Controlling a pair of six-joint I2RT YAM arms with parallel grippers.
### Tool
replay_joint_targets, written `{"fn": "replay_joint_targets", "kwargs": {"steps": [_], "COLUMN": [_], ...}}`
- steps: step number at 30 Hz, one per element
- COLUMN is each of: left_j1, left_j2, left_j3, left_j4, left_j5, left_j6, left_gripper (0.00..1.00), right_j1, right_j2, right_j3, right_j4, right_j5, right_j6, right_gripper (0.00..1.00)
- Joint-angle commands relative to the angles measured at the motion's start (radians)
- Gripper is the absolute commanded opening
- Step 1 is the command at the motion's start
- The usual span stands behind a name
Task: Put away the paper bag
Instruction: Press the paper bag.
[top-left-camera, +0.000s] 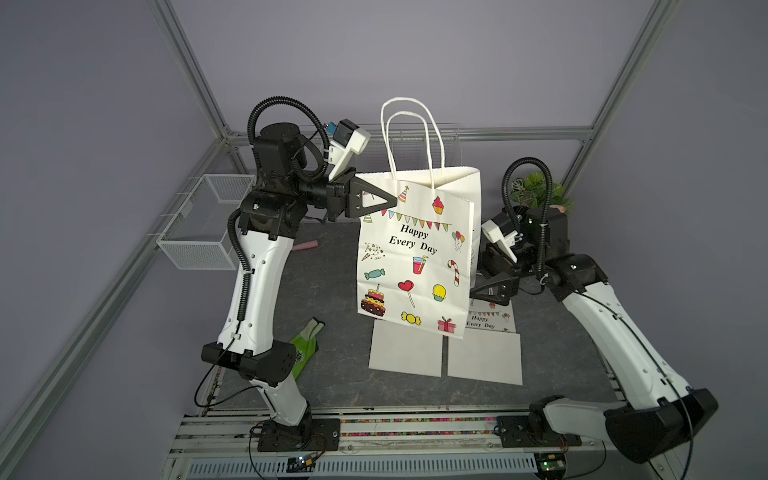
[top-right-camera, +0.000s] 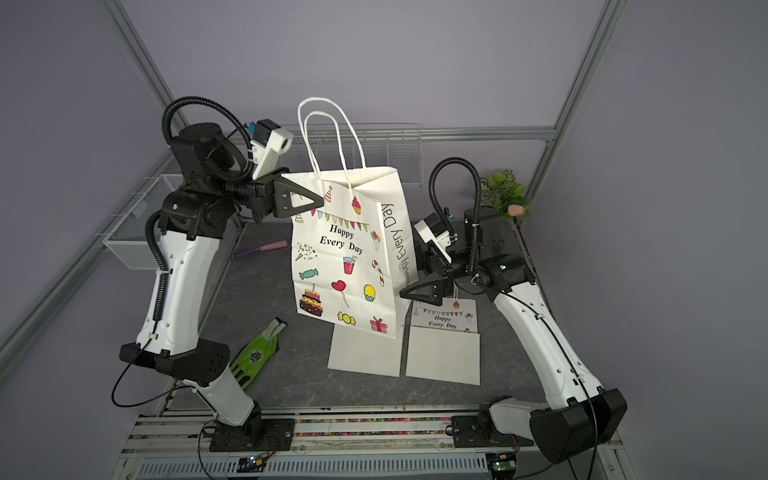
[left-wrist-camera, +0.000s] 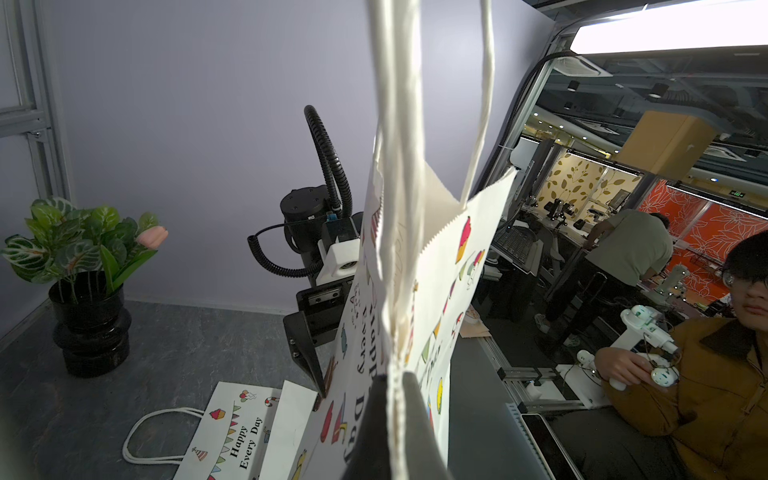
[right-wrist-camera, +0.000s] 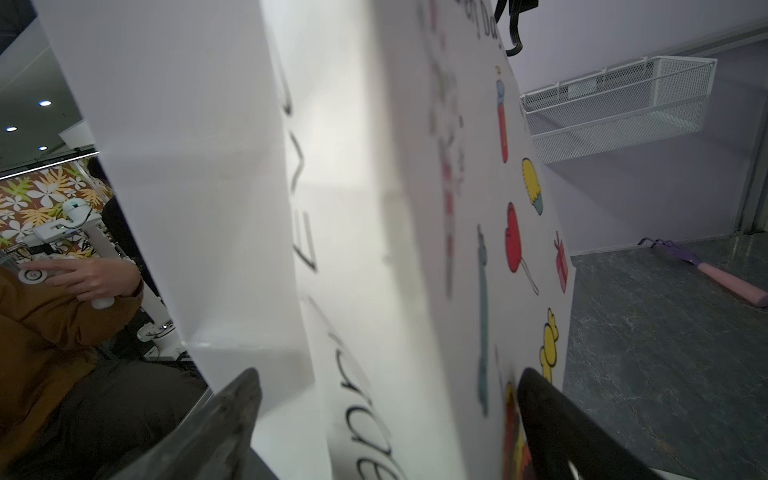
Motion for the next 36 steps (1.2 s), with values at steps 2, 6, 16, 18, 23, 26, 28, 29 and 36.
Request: {"fn": "replay_joint_targets", "kwargs": {"steps": [2,6,16,18,23,26,28,29,36], "left_j1": [-0.003,-0.004,-0.008,-0.009,-0.011,-0.011,-0.011,-0.011,-0.011], "left_j2": [-0.019,-0.031,-0.031,-0.030,-0.030,-0.034,-0.037,-0.038,-0.037], "left_j3": [0.021,0.011,0.015,0.015,0.008,0.001,-0.002,-0.004,-0.001], "left_j4": [0.005,0.007,0.007,0.007,0.005,0.007,0.007,0.007,0.007], "left_j5": [0.048,0.047,0.049,0.048,0.048,0.049,0.049,0.050,0.047], "left_j6": [0.003,0.008,0.010,0.009,0.011,0.012,0.013,0.013,0.017], "left_gripper": [0.00,0.00,0.00,0.00,0.00,0.00,0.00,0.00,0.00], "right_j1": [-0.060,-0.089,-0.079,-0.077,-0.076,-0.079,-0.079,-0.078,-0.054], "right_j2": [-0.005,0.004,0.028,0.040,0.041,0.035,0.036,0.038,0.044], "right_j3": [0.005,0.002,0.012,0.017,0.023,0.026,0.032,0.034,0.040], "right_j4": [-0.049,-0.023,0.005,0.006,0.004,0.004,0.004,0.003,0.012], "right_j5": [-0.044,-0.048,-0.036,-0.048,-0.069,-0.083,-0.086,-0.086,-0.025], "right_j6": [-0.040,-0.005,0.033,0.034,0.030,0.027,0.028,0.028,0.048], "right_gripper": [0.95,0.94,0.93,0.88,0.83,0.79,0.72,0.69,0.55]}}
